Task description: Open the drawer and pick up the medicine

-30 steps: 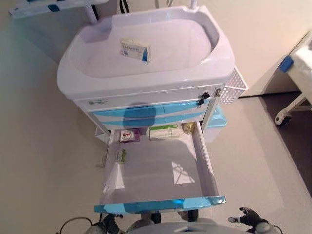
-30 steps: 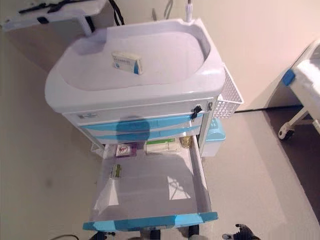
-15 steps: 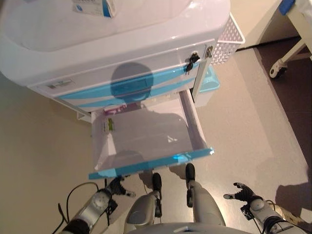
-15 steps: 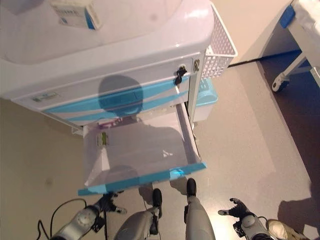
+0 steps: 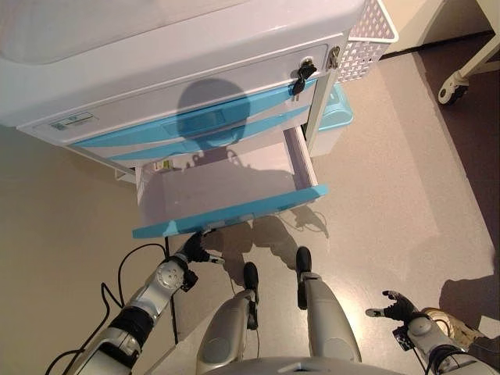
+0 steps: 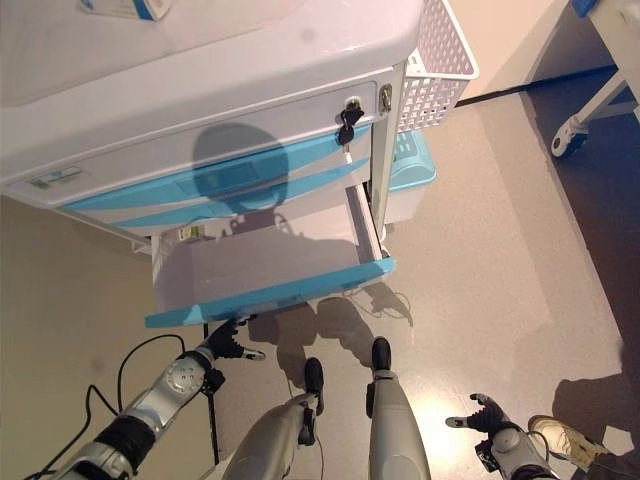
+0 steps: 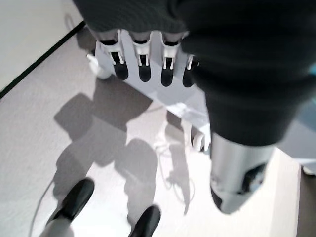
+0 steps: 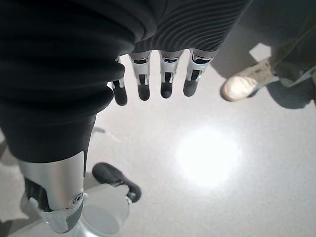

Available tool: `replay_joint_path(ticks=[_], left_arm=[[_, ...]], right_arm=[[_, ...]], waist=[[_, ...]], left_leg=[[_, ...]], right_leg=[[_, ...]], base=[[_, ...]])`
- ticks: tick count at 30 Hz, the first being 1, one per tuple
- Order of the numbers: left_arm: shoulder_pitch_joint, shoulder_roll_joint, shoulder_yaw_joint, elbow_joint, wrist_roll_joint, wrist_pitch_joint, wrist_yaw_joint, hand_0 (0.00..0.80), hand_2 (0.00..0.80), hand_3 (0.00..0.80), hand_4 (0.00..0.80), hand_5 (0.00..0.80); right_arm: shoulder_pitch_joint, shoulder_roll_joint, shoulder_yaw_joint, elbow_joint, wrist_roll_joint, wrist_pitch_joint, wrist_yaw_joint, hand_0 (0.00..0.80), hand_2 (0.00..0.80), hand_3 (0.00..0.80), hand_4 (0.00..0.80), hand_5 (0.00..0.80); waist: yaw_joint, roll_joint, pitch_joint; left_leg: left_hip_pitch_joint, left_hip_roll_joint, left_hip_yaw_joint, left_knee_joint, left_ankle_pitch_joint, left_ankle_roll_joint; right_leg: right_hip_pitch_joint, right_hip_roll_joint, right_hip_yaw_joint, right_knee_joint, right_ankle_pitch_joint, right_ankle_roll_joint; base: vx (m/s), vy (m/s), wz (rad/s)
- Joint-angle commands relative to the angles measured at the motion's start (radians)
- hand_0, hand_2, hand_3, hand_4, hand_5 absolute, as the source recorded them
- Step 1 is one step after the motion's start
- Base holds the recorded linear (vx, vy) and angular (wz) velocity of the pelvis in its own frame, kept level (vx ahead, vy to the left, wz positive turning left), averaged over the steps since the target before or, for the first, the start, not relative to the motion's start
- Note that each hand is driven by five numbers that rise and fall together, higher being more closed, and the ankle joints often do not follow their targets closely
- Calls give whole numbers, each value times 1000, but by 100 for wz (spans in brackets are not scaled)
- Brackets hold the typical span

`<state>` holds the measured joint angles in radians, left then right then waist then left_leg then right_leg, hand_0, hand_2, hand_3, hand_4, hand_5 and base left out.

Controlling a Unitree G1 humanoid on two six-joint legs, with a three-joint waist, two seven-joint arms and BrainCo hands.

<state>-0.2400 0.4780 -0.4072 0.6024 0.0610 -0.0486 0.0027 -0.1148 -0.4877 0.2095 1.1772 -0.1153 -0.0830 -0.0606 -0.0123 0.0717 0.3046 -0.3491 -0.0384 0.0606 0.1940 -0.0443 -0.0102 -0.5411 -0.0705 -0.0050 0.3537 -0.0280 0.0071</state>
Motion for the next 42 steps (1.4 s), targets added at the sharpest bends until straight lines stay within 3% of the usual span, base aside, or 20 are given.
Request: replay_joint_path(ticks=[1, 12, 18, 24, 27, 28, 29, 31, 33, 34, 42], left_arm=[[-23, 61, 84, -73, -34, -12, 45, 0, 0, 0, 0, 0], [-288, 170, 61, 150, 22, 12, 126, 0, 0, 0, 0, 0], [-512, 278, -33, 238, 104, 29, 140, 0, 0, 0, 0, 0], [-681, 296, -95, 351, 126, 32, 177, 0, 0, 0, 0, 0], [-713, 307, -100, 361, 127, 29, 192, 0, 0, 0, 0, 0], [-720, 306, -101, 366, 127, 29, 198, 0, 0, 0, 0, 0], [-731, 309, -102, 358, 130, 30, 206, 0, 0, 0, 0, 0], [-733, 308, -101, 358, 137, 27, 219, 0, 0, 0, 0, 0], [-734, 310, -98, 355, 139, 26, 225, 0, 0, 0, 0, 0], [-730, 312, -93, 353, 130, 24, 228, 0, 0, 0, 0, 0], [-711, 310, -87, 350, 122, 23, 220, 0, 0, 0, 0, 0]], right_arm=[[35, -20, 34, -17, 21, 4, -2, 0, 0, 0, 0, 0], [31, 3, 60, -14, 41, -4, 8, 0, 0, 0, 0, 0], [31, -5, 97, -28, 47, -14, 21, 0, 0, 0, 0, 0], [8, 4, 141, -38, 64, -26, 28, 0, 0, 0, 0, 0], [6, 13, 158, -45, 67, -31, 31, 0, 0, 0, 0, 0], [9, 15, 165, -43, 66, -32, 30, 0, 0, 0, 0, 0], [10, 16, 167, -49, 64, -34, 31, 0, 0, 0, 0, 0], [9, 20, 171, -44, 66, -35, 30, 0, 0, 0, 0, 0], [11, 22, 171, -47, 66, -37, 29, 0, 0, 0, 0, 0], [12, 24, 174, -46, 67, -38, 29, 0, 0, 0, 0, 0], [13, 23, 174, -44, 61, -39, 26, 0, 0, 0, 0, 0]], waist=[[-27, -24, -40], [-57, -57, -51], [-80, -76, -49], [-96, -87, -53], [-98, -92, -56], [-97, -88, -58], [-99, -96, -59], [-97, -93, -63], [-100, -99, -63], [-97, -93, -67], [-97, -96, -76]], left_leg=[[-113, -48, -11, 151, -67, 71], [-174, -29, 4, 174, -73, 77], [-219, -18, 17, 213, -86, 82], [-247, -9, 38, 226, -94, 86], [-255, -4, 46, 234, -97, 87], [-244, -2, 39, 244, -131, 83], [-259, -3, 51, 239, -101, 88], [-248, -1, 44, 247, -134, 84], [-261, -2, 55, 240, -104, 88], [-250, -2, 45, 246, -137, 84], [-268, -7, 46, 237, -103, 86]], right_leg=[[26, 12, -17, 33, -30, 15], [-27, 33, -6, 19, -16, 18], [-70, 40, 9, 37, -13, 20], [-107, 50, 31, 44, -5, 23], [-115, 52, 40, 41, 0, 26], [-108, 59, 44, 53, -28, 32], [-119, 56, 46, 39, 2, 27], [-110, 62, 52, 47, -27, 32], [-123, 58, 52, 35, 2, 26], [-114, 65, 55, 45, -26, 31], [-122, 59, 45, 27, 4, 25]], base=[[10, 22, 8], [0, 6, 2], [-9, 10, -12], [-7, 9, -5], [34, 23, -14], [10, 19, -20], [100, 27, -12], [50, 21, -7], [-45, -2, -1], [0, 0, 0], [-18, -9, -2]])
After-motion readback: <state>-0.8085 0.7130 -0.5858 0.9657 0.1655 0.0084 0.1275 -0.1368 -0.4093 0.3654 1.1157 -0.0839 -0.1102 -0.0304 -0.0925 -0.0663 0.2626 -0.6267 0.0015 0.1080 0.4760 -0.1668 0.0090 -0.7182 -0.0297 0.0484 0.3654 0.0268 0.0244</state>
